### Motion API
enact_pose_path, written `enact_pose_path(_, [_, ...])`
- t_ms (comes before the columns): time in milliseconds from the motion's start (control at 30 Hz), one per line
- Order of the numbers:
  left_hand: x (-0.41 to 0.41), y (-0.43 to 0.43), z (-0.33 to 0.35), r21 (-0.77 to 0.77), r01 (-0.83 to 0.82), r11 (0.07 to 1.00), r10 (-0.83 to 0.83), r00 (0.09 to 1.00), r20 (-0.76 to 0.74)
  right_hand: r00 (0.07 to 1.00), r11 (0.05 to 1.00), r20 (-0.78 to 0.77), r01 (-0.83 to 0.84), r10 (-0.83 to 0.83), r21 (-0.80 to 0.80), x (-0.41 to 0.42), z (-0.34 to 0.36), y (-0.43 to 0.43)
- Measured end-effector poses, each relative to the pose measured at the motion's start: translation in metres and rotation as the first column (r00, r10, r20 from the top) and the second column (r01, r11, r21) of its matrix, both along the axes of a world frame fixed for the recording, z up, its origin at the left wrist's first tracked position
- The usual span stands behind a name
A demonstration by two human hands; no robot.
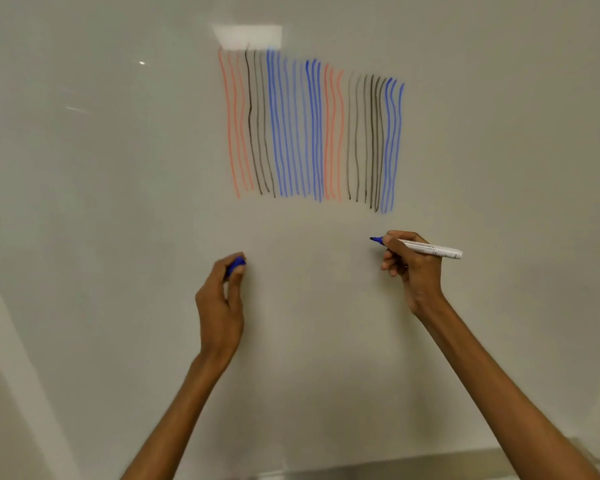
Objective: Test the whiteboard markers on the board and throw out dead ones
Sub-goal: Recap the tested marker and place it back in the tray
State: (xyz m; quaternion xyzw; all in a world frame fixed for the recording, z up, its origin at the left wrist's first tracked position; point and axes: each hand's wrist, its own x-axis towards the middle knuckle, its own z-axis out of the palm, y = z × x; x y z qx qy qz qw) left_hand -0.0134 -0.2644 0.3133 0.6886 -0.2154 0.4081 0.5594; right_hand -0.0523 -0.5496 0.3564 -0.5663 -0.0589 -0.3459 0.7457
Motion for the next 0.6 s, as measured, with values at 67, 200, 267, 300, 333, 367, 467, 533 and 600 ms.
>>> enact_pose_path(67, [-0.012, -0.003, -0.025, -0.021, 0.081, 0.997, -0.083, 0.990, -0.114, 0.998, 0.999, -0.042, -0.041, 0.042, 0.012, -0.005, -0.018, 0.014])
enact_pose_path(200, [-0.035, -0.009, -0.063, -0.091, 0.248, 0.964, -0.264, 0.912, -0.315, 0.980, 0.990, -0.145, -0.140, 0.138, -0.008, -0.017, -0.060, 0.039])
enact_pose_path(267, [-0.044, -0.011, -0.080, -0.096, 0.300, 0.949, -0.313, 0.870, -0.382, 0.966, 0.983, -0.195, -0.182, 0.173, -0.030, -0.024, -0.081, 0.050])
enact_pose_path(300, [-0.049, -0.012, -0.088, -0.094, 0.319, 0.943, -0.329, 0.851, -0.410, 0.957, 0.978, -0.222, -0.202, 0.189, -0.041, -0.028, -0.090, 0.054])
enact_pose_path(333, [-0.053, -0.014, -0.095, -0.096, 0.336, 0.937, -0.343, 0.832, -0.436, 0.946, 0.973, -0.250, -0.224, 0.204, -0.052, -0.031, -0.100, 0.059])
enact_pose_path(367, [-0.057, -0.015, -0.102, -0.103, 0.352, 0.930, -0.359, 0.814, -0.458, 0.935, 0.968, -0.280, -0.244, 0.218, -0.062, -0.035, -0.109, 0.062])
enact_pose_path(467, [-0.068, -0.019, -0.121, -0.125, 0.393, 0.911, -0.401, 0.773, -0.492, 0.908, 0.954, -0.337, -0.290, 0.248, -0.080, -0.046, -0.136, 0.072])
enact_pose_path(533, [-0.074, -0.022, -0.133, -0.134, 0.404, 0.905, -0.413, 0.755, -0.510, 0.894, 0.944, -0.362, -0.317, 0.265, -0.091, -0.052, -0.152, 0.078])
enact_pose_path(600, [-0.079, -0.024, -0.143, -0.146, 0.413, 0.899, -0.424, 0.737, -0.526, 0.879, 0.937, -0.385, -0.337, 0.281, -0.087, -0.057, -0.166, 0.082])
